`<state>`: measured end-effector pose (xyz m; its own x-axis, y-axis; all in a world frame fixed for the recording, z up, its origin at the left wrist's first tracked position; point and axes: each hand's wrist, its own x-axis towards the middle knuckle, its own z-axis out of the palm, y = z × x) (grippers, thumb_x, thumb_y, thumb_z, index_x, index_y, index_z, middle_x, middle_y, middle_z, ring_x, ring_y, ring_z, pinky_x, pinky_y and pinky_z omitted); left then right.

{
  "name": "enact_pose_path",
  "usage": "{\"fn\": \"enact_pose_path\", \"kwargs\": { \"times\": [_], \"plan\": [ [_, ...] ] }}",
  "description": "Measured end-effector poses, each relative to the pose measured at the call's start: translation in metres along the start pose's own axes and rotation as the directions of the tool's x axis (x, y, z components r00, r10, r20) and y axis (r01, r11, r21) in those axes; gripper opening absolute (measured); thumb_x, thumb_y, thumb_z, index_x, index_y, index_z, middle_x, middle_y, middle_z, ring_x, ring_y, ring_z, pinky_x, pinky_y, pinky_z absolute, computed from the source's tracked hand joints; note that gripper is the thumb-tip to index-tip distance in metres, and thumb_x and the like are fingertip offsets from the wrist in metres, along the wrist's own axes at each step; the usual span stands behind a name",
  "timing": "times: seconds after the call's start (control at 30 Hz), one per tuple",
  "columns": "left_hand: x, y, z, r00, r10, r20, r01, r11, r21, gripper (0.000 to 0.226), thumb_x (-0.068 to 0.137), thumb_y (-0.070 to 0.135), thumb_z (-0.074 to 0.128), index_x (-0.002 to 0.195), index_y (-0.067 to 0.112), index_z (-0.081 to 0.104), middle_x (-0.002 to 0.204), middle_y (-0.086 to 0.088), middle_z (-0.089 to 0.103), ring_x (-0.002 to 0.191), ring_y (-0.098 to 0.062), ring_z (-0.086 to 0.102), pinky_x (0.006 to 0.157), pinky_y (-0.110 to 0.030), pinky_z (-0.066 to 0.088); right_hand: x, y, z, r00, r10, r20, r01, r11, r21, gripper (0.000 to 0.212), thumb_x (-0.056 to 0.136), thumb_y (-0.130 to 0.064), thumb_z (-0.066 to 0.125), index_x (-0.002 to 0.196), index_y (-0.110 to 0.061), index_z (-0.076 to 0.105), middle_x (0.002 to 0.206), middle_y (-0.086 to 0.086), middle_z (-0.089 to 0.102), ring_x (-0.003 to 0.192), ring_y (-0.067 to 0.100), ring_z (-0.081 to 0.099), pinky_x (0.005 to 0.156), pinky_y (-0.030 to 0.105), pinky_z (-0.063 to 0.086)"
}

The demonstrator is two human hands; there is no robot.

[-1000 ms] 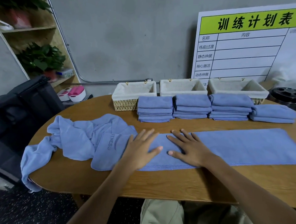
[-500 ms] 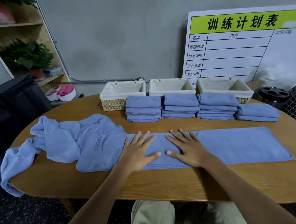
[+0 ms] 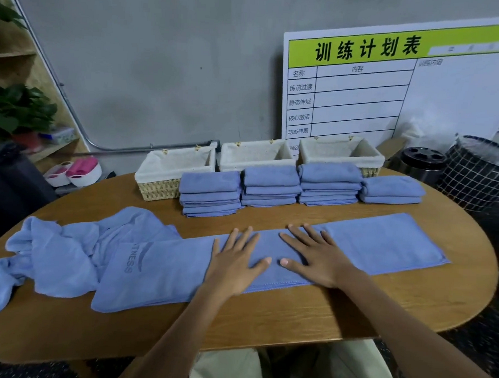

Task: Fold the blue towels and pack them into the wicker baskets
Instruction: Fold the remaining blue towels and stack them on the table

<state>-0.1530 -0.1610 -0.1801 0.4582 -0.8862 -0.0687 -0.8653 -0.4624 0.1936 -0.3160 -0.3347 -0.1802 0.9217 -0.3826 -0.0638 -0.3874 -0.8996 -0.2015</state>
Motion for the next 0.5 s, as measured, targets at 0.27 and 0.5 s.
{"fn": "enact_pose_path", "kwargs": {
  "times": [0.27,0.5],
  "plan": [
    [0.010,0.022,-0.005,0.999,-0.031,0.013,0.031,0.999,-0.034,0.072,0.100,0.069,0.021,0.160,0.036,-0.002,0.164,0.018,-0.020,0.153,-0.013,-0.019,0.122,-0.057,-0.005,-0.011,0.019,0.000,0.998,0.053,-0.017,-0.053,0.999,0.009,0.080,0.083,-0.083,0.005,0.155,-0.047,-0.004,0.162,-0.019,-0.016,0.150,0.013,-0.019,0.122,0.046,-0.010],
    [0.012,0.022,0.006,0.999,-0.032,0.016,0.031,0.999,0.036,0.074,0.097,0.072,0.017,0.160,0.037,-0.004,0.165,0.017,-0.019,0.152,-0.012,-0.020,0.123,-0.053,-0.008,-0.017,0.036,-0.004,0.997,0.070,-0.026,-0.069,0.997,0.016,0.093,0.072,-0.088,-0.010,0.155,-0.047,-0.003,0.164,-0.018,-0.013,0.151,0.013,-0.015,0.122,0.046,-0.008]
  ]
}}
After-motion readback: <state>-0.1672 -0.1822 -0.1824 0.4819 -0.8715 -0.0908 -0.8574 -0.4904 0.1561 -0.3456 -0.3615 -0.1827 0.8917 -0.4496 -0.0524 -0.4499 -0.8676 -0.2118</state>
